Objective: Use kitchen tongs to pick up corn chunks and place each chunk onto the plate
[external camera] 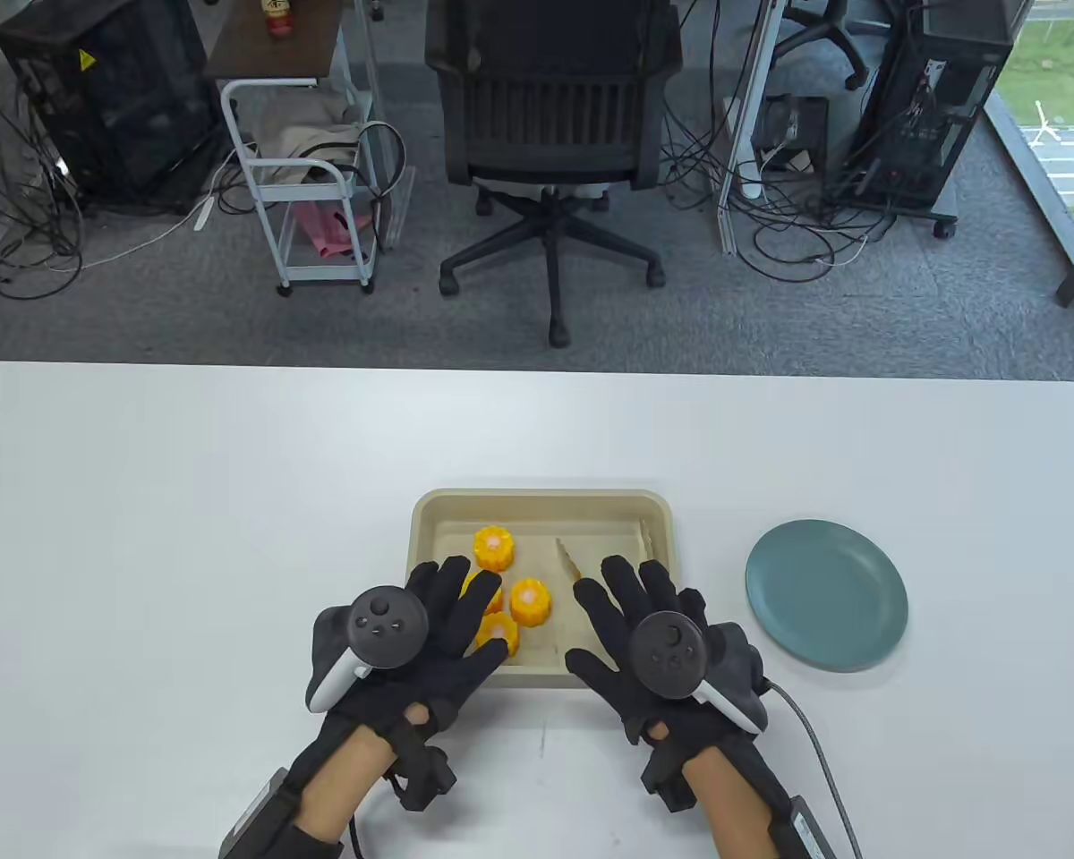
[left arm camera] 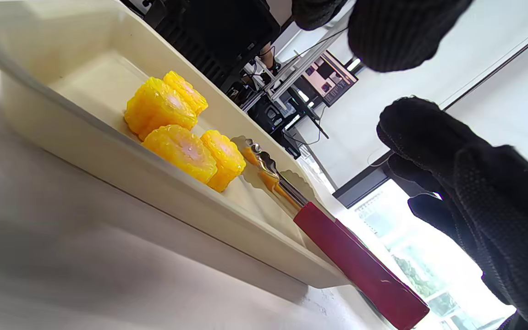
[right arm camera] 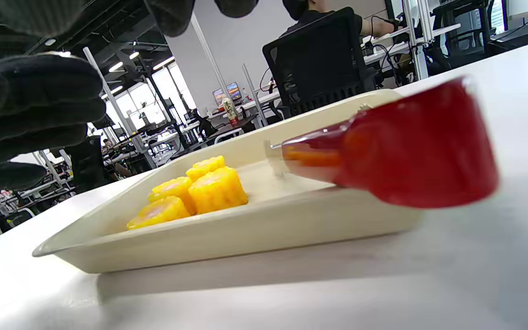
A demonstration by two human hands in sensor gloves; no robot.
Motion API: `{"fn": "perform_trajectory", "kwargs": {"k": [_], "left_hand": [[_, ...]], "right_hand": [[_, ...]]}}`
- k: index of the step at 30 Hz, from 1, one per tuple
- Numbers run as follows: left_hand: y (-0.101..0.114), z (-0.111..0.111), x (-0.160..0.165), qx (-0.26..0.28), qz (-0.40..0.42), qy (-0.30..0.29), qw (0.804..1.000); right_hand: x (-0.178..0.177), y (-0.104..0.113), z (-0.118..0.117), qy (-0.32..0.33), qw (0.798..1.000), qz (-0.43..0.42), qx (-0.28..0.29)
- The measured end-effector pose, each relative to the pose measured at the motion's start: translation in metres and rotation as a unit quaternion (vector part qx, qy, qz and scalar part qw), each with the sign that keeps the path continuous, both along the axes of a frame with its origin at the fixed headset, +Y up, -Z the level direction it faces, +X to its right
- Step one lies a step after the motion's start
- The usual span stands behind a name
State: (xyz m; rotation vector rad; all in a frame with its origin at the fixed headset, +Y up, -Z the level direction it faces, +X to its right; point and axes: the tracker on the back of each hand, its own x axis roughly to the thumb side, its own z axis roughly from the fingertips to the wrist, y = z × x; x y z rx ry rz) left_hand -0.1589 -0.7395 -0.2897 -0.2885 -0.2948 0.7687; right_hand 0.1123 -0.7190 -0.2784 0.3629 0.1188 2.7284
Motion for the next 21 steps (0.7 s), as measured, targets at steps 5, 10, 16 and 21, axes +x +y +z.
{"fn": "perform_trajectory", "kwargs": {"k": [5, 10, 16, 21], "left_hand": [[0.0, 0.0, 0.0, 0.0, 0.001, 0.0, 1.0], [-0.001, -0.001, 0.0, -0.006, -0.003, 0.0, 1.0], [-0.001, -0.001, -0.001, -0.002, -0.001, 0.002, 1.0], [-0.001, -0.001, -0.002, -0.004, 0.001, 0.005, 1.0]], "right_hand": [[-0.001, 0.0, 0.0, 0.0, 1.0, 0.004, -0.004], [0.0, 0.002, 0.0, -0.001, 1.0, 0.005, -0.001], [0.002, 0.005, 0.0, -0.017, 1.0, 0.017, 0.017], [0.005, 0.012, 0.002, -0.045, 0.997, 0.041, 0.049]]}}
